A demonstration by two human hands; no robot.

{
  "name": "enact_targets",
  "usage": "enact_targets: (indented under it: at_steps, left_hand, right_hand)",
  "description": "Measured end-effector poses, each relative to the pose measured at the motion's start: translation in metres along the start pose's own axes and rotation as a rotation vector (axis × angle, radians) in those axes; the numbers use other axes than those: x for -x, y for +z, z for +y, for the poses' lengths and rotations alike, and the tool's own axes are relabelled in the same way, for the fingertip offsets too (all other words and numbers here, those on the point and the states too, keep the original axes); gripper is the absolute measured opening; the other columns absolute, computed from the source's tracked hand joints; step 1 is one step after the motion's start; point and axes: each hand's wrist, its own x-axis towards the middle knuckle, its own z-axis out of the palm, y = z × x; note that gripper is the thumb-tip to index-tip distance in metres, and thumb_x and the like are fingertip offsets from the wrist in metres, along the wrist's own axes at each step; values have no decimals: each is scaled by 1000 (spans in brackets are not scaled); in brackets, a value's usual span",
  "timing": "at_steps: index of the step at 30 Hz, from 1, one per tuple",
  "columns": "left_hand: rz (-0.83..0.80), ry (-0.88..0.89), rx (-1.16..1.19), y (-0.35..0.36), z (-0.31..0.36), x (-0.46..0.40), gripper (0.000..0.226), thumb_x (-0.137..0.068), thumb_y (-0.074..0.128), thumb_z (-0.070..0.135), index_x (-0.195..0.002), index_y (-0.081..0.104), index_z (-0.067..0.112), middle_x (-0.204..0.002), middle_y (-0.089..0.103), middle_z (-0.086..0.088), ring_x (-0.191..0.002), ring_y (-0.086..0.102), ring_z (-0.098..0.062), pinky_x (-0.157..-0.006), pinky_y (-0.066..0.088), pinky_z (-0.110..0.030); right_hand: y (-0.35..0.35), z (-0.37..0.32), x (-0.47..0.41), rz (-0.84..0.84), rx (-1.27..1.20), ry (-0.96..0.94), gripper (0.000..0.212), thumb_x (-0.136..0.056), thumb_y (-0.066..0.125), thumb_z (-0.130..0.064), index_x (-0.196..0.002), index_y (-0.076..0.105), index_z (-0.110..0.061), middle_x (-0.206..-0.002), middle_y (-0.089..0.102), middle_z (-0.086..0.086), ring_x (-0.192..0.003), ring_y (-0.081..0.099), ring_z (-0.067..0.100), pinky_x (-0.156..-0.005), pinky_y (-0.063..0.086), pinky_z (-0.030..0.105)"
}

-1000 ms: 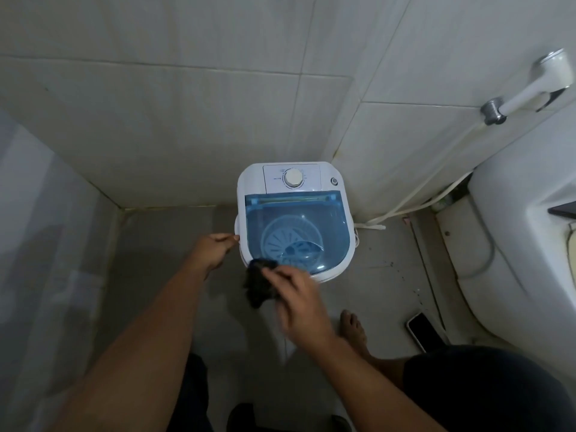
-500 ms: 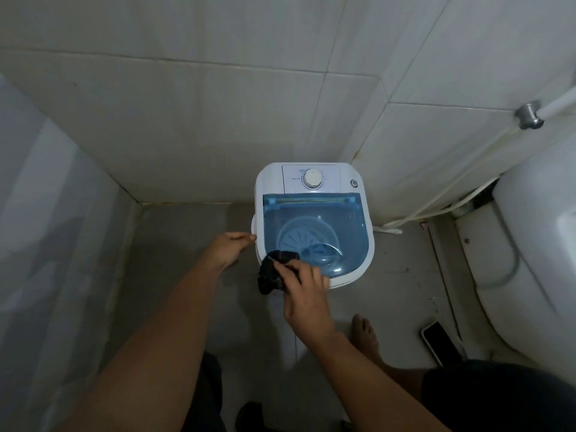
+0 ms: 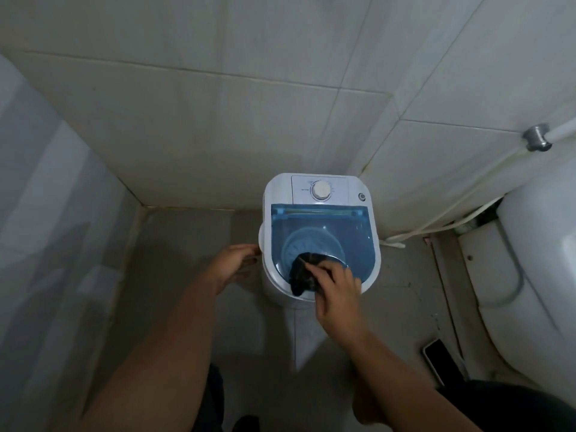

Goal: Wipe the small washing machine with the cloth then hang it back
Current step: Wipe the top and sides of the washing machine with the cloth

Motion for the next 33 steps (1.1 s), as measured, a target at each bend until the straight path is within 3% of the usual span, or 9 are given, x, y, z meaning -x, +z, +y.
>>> enact_targets:
  at_steps: [7,9,11,15,19,24,29,31,33]
  left_hand:
    - [-122,-106,210,-13,-9,-13,49,-95,32,30,-120,69,11,-121,71,-8,-113,63,-26,-103,44,-43]
    - [-116,-118,293,-14,-9,-13,49,-97,28,34,-113,68,10,-116,70,-12,-103,63,-28,-91,47,-42]
    - [-110,-154,367,-14,-10,-14,44,-96,28,29,-114,63,9,-115,66,-16,-98,62,-29,-83,50,-40]
    - [-162,-160,322,-12,-8,-10,54,-89,31,23,-128,64,8,-132,64,-15,-117,58,-31,-110,41,-48]
    - [-131,-148,302,-10,-8,-6,54,-88,32,21,-129,65,9,-135,64,-15,-127,56,-33,-114,38,-50]
    - [-129,-151,326,-11,-9,-10,55,-88,30,27,-128,64,8,-131,66,-14,-126,57,-33,-114,37,-51]
    - [-127,-89,441,-14,-2,6,23,-94,49,26,-102,62,8,-101,66,-15,-87,64,-31,-76,56,-40]
    - [-234,-84,493,-11,0,19,27,-98,46,25,-101,62,4,-99,66,-17,-89,63,-32,-76,54,-38]
    - [-48,-73,293,-7,5,39,43,-102,40,45,-110,65,11,-109,67,-11,-99,63,-27,-86,49,-38]
  right_hand:
    - [24,-28,-38,-200,97,-494,63,-82,63,-18,-143,52,-27,-129,58,7,-105,56,29,-83,47,43]
    - [18,-24,-71,-258,145,-594,57,-88,57,-23,-144,51,-27,-131,58,8,-108,55,29,-87,47,43]
    - [13,-20,-120,-220,185,-546,60,-85,60,-19,-144,52,-27,-133,58,10,-109,56,33,-88,48,46]
    - [8,-24,-222,-109,292,-274,67,-78,68,-10,-142,56,-25,-130,58,14,-108,57,41,-84,46,47]
    - [5,-28,-268,-118,259,-25,59,-90,59,-9,-147,48,-22,-135,51,15,-117,49,39,-93,42,48]
    - [16,-36,-201,-155,239,-268,62,-76,66,-13,-136,58,-27,-126,59,10,-104,55,38,-81,45,45]
    - [17,-48,-95,-295,173,-533,56,-79,69,-22,-133,55,-32,-124,59,2,-103,54,29,-81,45,42]
    - [9,-50,-57,-396,258,-664,53,-78,70,-26,-130,57,-34,-120,59,0,-102,56,27,-83,46,43]
    - [-7,-45,-24,-506,358,-684,50,-75,73,-31,-123,61,-37,-113,61,-4,-100,59,24,-84,48,41]
